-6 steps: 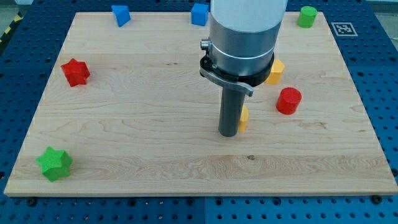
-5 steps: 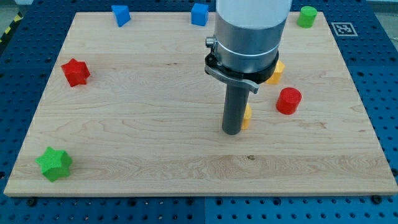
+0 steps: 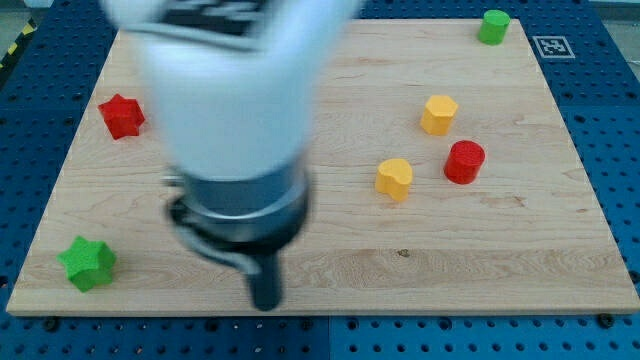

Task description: Point at the green star

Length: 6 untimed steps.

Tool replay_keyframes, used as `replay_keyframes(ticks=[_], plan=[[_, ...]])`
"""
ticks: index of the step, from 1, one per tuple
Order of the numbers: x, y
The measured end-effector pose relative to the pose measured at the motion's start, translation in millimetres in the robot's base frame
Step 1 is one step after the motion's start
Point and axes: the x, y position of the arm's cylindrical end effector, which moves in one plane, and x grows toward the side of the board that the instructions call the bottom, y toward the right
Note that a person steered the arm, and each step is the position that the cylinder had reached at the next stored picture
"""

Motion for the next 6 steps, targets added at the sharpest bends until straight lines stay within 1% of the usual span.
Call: replay_keyframes(ticks=[1, 2, 3, 4, 5, 6], plan=[[-41, -21], [-85, -90], [-99, -198], [-98, -229], [-76, -232], [-41, -231]])
